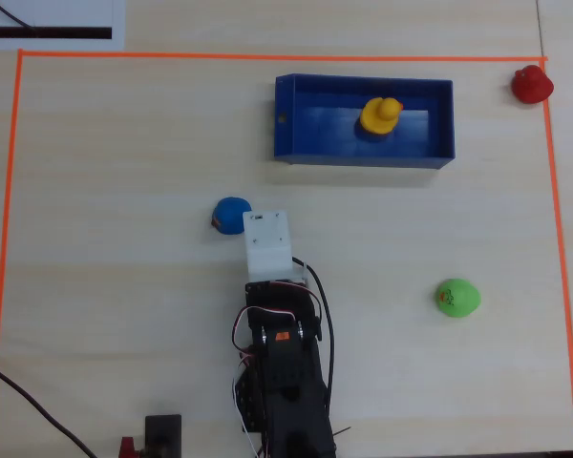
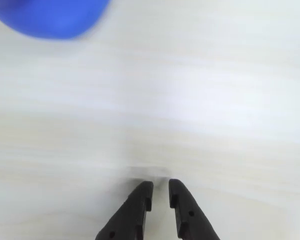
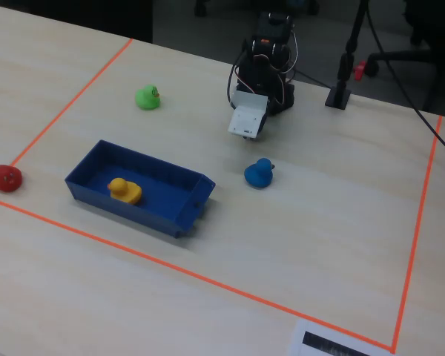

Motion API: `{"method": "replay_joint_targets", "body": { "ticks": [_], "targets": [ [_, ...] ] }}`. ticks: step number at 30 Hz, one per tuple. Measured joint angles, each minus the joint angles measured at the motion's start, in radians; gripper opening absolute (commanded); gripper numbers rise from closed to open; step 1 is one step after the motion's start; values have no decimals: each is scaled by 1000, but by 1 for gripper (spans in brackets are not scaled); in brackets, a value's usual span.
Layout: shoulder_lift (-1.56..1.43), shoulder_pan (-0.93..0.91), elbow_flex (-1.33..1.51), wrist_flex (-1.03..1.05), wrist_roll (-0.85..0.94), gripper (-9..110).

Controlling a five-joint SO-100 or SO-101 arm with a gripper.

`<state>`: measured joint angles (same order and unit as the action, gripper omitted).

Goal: Grasp yellow duck and put it into box.

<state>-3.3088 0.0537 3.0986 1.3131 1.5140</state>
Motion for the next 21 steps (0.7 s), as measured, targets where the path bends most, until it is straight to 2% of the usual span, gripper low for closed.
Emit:
{"method": "replay_joint_targets", "body": {
  "ticks": [7, 10, 21],
  "targets": [
    [-2, -8, 0, 18, 8, 0],
    [-2, -20, 0, 18, 8, 6],
    [-2, -23, 0, 18, 8, 7]
  ]
}}
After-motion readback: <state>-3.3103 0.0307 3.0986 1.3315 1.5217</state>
